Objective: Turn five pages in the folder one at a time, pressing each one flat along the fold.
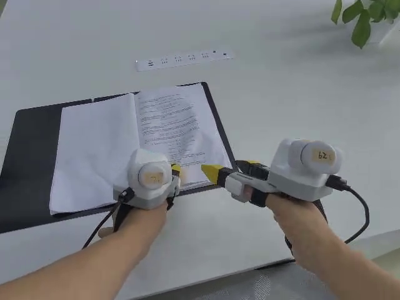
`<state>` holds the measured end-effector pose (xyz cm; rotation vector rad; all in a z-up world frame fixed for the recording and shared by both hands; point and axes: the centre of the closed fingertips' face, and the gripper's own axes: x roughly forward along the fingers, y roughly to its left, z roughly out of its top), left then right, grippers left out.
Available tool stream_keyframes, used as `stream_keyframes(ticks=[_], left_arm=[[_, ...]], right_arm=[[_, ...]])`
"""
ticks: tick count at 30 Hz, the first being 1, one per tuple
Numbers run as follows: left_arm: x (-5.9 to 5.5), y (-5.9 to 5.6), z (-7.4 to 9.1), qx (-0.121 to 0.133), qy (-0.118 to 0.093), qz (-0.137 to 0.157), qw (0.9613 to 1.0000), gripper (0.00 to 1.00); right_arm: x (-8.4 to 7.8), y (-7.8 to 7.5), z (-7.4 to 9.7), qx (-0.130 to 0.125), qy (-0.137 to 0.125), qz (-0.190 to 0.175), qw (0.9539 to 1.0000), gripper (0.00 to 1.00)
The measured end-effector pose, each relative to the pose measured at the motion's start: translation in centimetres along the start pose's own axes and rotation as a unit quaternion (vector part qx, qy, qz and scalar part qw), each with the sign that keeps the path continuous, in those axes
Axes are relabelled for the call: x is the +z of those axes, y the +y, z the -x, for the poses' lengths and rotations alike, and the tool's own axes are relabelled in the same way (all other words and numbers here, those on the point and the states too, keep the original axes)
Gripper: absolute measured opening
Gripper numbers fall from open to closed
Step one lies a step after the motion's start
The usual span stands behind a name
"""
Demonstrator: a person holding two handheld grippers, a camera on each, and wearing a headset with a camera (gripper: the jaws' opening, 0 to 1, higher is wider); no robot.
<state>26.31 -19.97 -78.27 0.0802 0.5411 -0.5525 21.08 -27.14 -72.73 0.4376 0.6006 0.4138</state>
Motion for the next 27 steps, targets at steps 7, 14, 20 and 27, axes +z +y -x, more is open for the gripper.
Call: stream_keyframes(ticks=[7,14,20,27], left_arm=[[0.0,0.1,0.0,0.0,0.0,0.004,1.0,0.0],[0.0,0.1,0.0,0.002,-0.003,0.009,1.0,0.0],[0.0,0.1,0.0,0.004,-0.006,0.014,0.9999,0.0],[0.0,0.1,0.0,0.003,-0.005,0.013,0.9999,0.0]], right_arm=[[-1.0,-1.9,-2.0,-0.008,0.018,-0.035,0.9992,0.48],[-1.8,-2.6,-2.4,-0.011,0.028,-0.065,0.9974,0.43],[-1.7,-3.5,-2.3,-0.013,0.02,-0.097,0.995,0.34],[-2.2,-3.7,-2.2,0.0,0.038,-0.118,0.9923,0.18]])
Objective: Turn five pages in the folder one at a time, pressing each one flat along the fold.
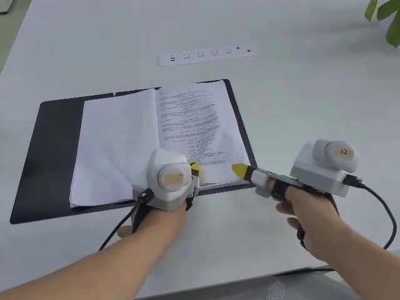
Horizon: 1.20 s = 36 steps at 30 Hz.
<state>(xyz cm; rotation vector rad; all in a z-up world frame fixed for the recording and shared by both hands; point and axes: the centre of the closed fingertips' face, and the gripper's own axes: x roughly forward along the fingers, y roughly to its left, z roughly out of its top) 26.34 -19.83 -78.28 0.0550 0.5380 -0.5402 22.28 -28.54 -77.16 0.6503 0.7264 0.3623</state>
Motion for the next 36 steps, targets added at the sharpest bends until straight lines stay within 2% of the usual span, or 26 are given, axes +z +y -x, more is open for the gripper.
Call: stream_keyframes(ticks=[2,5,7,10,13,15,16,17,19,20,22,23,24,25,26,29,32,36], left_arm=[[0.0,0.0,0.0,0.0,0.0,0.001,1.0,0.0],[0.0,0.0,0.0,-0.002,0.001,0.001,1.0,0.0],[0.0,0.0,0.0,-0.002,0.002,0.001,1.0,0.0],[0.0,0.0,0.0,-0.002,0.004,0.005,1.0,0.0],[0.2,0.0,0.1,-0.014,0.008,0.026,0.9995,0.0],[0.2,0.0,0.5,-0.026,0.02,0.027,0.9991,0.01],[0.4,0.4,1.1,-0.025,0.017,0.032,0.999,0.07],[0.7,0.7,1.8,-0.024,0.015,0.035,0.999,0.12],[0.9,1.3,2.9,-0.022,0.014,0.034,0.9991,0.09],[1.2,1.8,3.8,-0.023,0.005,0.036,0.9991,0.07],[1.6,2.7,5.5,-0.022,-0.003,0.044,0.9988,0.13],[1.7,2.9,5.8,-0.022,-0.006,0.047,0.9986,0.16],[2.1,3.4,6.8,-0.021,-0.019,0.058,0.9979,0.2],[2.2,3.9,7.5,-0.02,-0.022,0.06,0.9978,0.21],[2.4,4.6,8.6,-0.013,-0.027,0.061,0.9977,0.22],[2.9,6.4,11.0,0.0,-0.041,0.061,0.9973,0.24],[3.4,8.6,13.6,0.019,-0.055,0.062,0.9963,0.26],[3.7,10.7,16.5,0.044,-0.066,0.056,0.9953,0.26]], right_arm=[[-0.2,-0.1,0.1,-0.006,0.0,0.001,1.0,0.13],[-0.4,-0.3,0.4,-0.016,-0.004,-0.02,0.9997,0.02],[-0.6,-0.3,0.4,-0.017,-0.004,-0.039,0.9991,0.01],[-0.5,0.3,0.5,-0.015,-0.008,-0.048,0.9987,0.0],[-0.1,1.0,0.8,-0.012,-0.013,-0.05,0.9986,0.0],[0.4,2.0,1.1,-0.004,-0.018,-0.04,0.999,0.0],[1.1,3.0,1.3,0.006,-0.034,-0.028,0.999,0.0],[1.5,3.7,1.5,0.012,-0.04,-0.031,0.9987,0.0],[2.5,5.8,1.7,0.037,-0.053,-0.023,0.9976,0.0],[3.0,7.3,1.9,0.054,-0.059,-0.012,0.9967,0.0],[3.4,9.5,2.0,0.077,-0.062,0.001,0.9951,0.0],[3.5,11.0,1.9,0.093,-0.063,0.01,0.9936,0.0],[3.7,12.0,1.9,0.103,-0.064,0.014,0.9925,0.0],[3.8,13.7,1.7,0.119,-0.066,0.021,0.9904,0.0],[3.8,14.6,1.6,0.129,-0.067,0.023,0.9891,0.0],[3.2,17.5,0.7,0.152,-0.061,0.03,0.986,0.0],[1.7,20.4,-1.0,0.172,-0.044,0.043,0.9832,0.0],[-0.2,23.1,-2.7,0.19,-0.023,0.058,0.9797,0.0]])
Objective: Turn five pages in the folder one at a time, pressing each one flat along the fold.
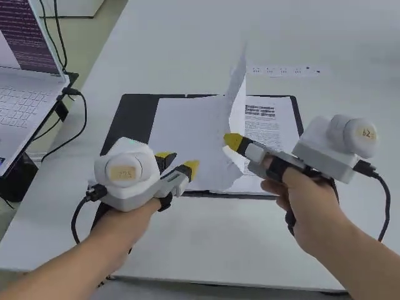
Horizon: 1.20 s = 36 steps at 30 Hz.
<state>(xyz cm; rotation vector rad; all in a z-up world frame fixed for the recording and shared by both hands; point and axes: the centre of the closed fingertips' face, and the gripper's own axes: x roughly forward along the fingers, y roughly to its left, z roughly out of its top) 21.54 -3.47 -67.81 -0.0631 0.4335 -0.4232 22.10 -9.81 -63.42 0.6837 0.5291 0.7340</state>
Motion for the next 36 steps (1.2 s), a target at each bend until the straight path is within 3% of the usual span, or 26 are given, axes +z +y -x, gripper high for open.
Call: stream_keyframes(ticks=[7,16,25,28,31,36], left_arm=[[0.2,3.6,4.2,0.039,-0.012,-0.003,0.9992,0.26],[-1.4,6.2,7.2,0.065,-0.002,0.003,0.9979,0.26],[-3.3,7.4,7.6,0.07,0.02,0.003,0.9973,0.25],[-3.9,7.6,7.4,0.071,0.027,0.007,0.9971,0.25],[-4.4,7.6,7.1,0.072,0.034,0.011,0.9968,0.25],[-5.3,7.9,6.3,0.069,0.044,0.011,0.9965,0.25]], right_arm=[[-3.6,2.0,-4.4,0.008,0.044,0.014,0.9989,0.0],[-7.6,2.1,-8.6,-0.004,0.091,0.032,0.9953,0.0],[-11.5,0.1,-11.3,-0.035,0.146,0.042,0.9878,0.0],[-12.7,-0.8,-12.3,-0.044,0.162,0.034,0.9853,0.0],[-14.2,-2.3,-13.1,-0.063,0.189,0.014,0.9799,0.0],[-14.5,-3.1,-13.7,-0.058,0.19,0.016,0.9799,0.0]])
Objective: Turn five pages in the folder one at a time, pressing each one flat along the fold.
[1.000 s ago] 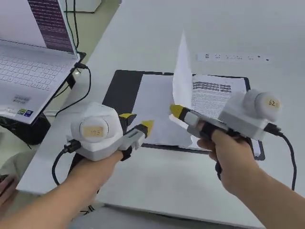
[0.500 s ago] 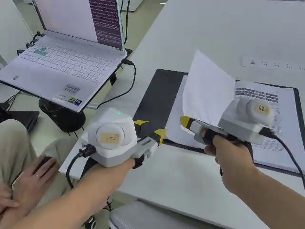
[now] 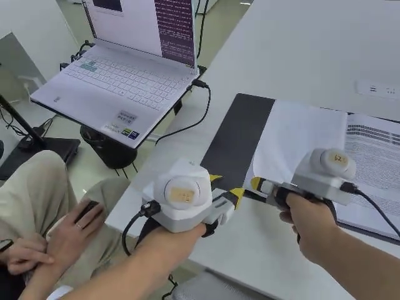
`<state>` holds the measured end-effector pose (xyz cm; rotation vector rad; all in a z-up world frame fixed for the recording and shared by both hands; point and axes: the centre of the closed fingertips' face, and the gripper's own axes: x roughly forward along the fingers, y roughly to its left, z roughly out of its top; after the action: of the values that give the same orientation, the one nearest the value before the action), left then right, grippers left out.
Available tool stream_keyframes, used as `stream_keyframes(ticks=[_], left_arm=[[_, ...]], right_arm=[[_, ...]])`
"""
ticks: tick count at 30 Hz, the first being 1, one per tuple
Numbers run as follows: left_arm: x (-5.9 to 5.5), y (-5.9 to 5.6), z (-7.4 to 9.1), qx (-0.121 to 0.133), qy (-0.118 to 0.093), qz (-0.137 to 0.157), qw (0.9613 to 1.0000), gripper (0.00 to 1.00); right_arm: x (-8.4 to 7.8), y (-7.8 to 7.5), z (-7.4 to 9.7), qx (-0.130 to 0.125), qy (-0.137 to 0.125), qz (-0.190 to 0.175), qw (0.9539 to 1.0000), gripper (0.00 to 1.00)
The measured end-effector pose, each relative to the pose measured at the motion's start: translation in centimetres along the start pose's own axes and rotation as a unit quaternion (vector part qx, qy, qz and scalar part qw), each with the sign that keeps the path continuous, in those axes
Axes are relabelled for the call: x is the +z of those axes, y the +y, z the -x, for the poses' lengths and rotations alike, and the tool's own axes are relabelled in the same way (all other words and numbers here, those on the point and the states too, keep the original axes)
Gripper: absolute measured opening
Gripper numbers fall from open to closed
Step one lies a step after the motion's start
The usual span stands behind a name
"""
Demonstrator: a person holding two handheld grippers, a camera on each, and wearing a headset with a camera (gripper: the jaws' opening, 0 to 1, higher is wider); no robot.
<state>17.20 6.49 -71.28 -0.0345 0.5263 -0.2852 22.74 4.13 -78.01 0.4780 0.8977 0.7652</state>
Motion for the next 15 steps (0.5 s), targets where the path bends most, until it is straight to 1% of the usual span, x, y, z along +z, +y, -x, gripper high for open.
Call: stream_keyframes(ticks=[2,3,4,6,7,10,11,12,13,15], left_arm=[[-0.2,0.1,-0.4,0.0,0.004,-0.001,1.0,0.25],[-0.4,0.1,-0.5,-0.001,0.006,-0.002,1.0,0.25],[-0.5,0.1,-0.7,-0.002,0.009,-0.002,1.0,0.25],[-0.5,0.0,-1.0,-0.003,0.01,-0.003,0.9999,0.25],[-0.6,-0.2,-1.2,-0.005,0.012,-0.003,0.9999,0.25],[-0.7,-0.6,-2.0,-0.008,0.016,-0.007,0.9998,0.24],[-0.8,-0.8,-2.4,-0.011,0.017,-0.008,0.9998,0.24],[-0.8,-1.0,-2.8,-0.012,0.018,-0.012,0.9997,0.25],[-0.8,-1.4,-3.2,-0.015,0.019,-0.016,0.9996,0.24],[-0.8,-2.2,-4.3,-0.022,0.023,-0.021,0.9993,0.25]], right_arm=[[-0.2,-0.3,0.0,0.002,0.007,0.002,1.0,0.01],[-0.2,-0.3,0.0,0.009,0.007,-0.004,0.9999,0.04],[-0.2,0.3,0.1,0.03,0.003,-0.022,0.9993,0.07],[0.1,0.5,0.5,0.041,-0.007,-0.028,0.9987,0.16],[0.2,0.6,0.8,0.046,-0.01,-0.03,0.9985,0.18],[0.8,0.3,2.3,0.051,-0.018,-0.03,0.9981,0.14],[1.4,-0.1,3.0,0.052,-0.029,-0.033,0.9977,0.13],[1.7,-0.2,3.3,0.052,-0.033,-0.035,0.9975,0.13],[2.4,-0.6,4.2,0.051,-0.042,-0.039,0.9971,0.12],[3.0,-1.3,5.3,0.044,-0.05,-0.043,0.9969,0.07]])
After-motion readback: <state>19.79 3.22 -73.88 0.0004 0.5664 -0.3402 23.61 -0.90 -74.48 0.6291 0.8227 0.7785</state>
